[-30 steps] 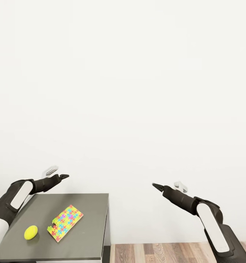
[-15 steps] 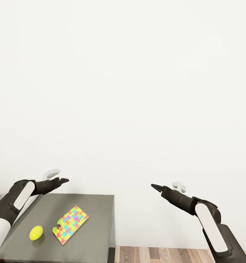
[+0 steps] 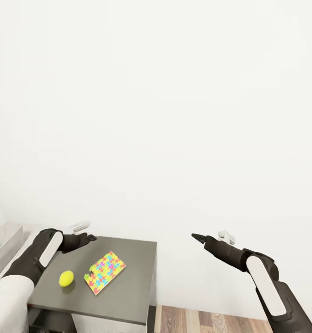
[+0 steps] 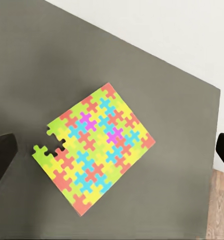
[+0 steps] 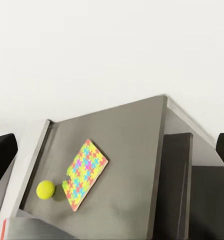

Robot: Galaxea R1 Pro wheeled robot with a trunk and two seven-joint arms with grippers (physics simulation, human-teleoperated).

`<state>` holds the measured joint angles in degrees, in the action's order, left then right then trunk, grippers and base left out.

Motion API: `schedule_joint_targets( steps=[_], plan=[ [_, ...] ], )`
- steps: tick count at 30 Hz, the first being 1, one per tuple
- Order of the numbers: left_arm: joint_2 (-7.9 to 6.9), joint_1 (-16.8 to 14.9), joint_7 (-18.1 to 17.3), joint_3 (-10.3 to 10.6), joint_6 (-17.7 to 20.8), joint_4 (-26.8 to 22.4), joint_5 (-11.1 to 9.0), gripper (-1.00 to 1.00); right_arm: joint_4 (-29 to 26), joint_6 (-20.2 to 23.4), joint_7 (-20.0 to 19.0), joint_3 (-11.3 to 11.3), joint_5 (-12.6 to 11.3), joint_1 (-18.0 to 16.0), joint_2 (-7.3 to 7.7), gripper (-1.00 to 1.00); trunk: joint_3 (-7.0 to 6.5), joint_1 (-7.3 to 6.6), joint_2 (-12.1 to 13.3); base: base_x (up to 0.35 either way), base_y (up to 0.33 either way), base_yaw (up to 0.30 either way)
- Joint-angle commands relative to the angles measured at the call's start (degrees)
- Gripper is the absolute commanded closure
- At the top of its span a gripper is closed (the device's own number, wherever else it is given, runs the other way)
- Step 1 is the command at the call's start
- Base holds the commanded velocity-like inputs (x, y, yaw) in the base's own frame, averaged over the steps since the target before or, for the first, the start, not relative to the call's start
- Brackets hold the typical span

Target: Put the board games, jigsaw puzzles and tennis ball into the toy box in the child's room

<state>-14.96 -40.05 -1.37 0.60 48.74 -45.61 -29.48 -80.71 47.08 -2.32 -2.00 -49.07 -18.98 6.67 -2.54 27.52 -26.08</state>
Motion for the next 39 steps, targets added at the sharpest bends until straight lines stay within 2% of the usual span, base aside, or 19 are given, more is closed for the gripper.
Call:
schedule_joint_targets(
  steps=[1, 4, 7, 13, 31, 39],
  plan=[
    [0.23, 0.0, 0.4, 0.1, -0.2, 0.0, 0.6, -1.00, 0.0, 0.3, -0.3, -0.1, 0.2, 0.0, 0.00, -1.00, 0.10, 0.02, 0.0, -0.003, 0.000, 0.201],
    [2.42, 0.0, 3.2, 0.1, -2.4, 0.3, 2.5, -1.00, 0.1, 0.2, -0.7, -0.5, 0.2, 0.0, 0.30, -1.00, 0.31, 0.02, 0.0, -0.001, 0.000, 0.201],
    [4.02, 0.0, 5.0, 0.1, -3.4, 0.5, 4.1, -1.00, 0.1, 0.0, -0.8, -0.6, 0.2, 0.0, 0.41, -1.00, 0.53, 0.02, 0.0, 0.000, 0.000, 0.201],
    [5.74, 0.0, 6.2, 0.1, -4.6, 0.5, 6.1, -1.00, 0.1, -0.1, -0.8, -0.5, 0.2, 0.0, 0.16, -1.00, 0.95, 0.02, 0.0, 0.000, 0.000, 0.200],
    [6.12, 0.1, 5.7, 0.1, -7.9, 1.5, 6.7, -1.00, 0.2, -0.1, -0.8, -0.8, 0.1, 0.1, 0.28, -1.00, 1.30, 0.02, 0.0, 0.000, 0.000, -0.001],
    [5.70, 0.1, 1.8, 0.0, -8.3, 2.0, 6.8, -1.00, 0.1, -0.1, -0.8, -0.8, 0.1, 0.1, 0.15, -1.00, 1.77, 0.02, 0.0, 0.000, 0.000, 0.000]
  ],
)
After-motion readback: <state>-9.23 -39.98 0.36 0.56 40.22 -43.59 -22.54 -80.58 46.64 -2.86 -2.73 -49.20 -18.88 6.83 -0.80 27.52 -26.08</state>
